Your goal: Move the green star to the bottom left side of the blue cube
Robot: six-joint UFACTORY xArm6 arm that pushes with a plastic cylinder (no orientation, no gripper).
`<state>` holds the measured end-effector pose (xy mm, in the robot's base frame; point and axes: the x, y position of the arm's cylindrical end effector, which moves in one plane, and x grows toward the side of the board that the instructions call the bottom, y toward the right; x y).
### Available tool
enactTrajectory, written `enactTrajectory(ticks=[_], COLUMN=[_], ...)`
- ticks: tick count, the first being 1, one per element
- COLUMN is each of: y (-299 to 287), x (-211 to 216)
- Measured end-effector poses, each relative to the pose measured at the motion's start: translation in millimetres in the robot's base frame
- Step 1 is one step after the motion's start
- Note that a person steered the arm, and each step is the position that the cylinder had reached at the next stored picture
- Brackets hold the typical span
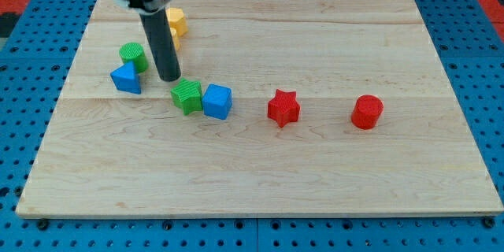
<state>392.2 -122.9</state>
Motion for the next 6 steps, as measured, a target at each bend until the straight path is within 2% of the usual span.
enactTrajectory(ticks=[1,2,3,4,5,6], y=[24,3,7,-30,-23,-59], x=[33,93,130,95,13,-39])
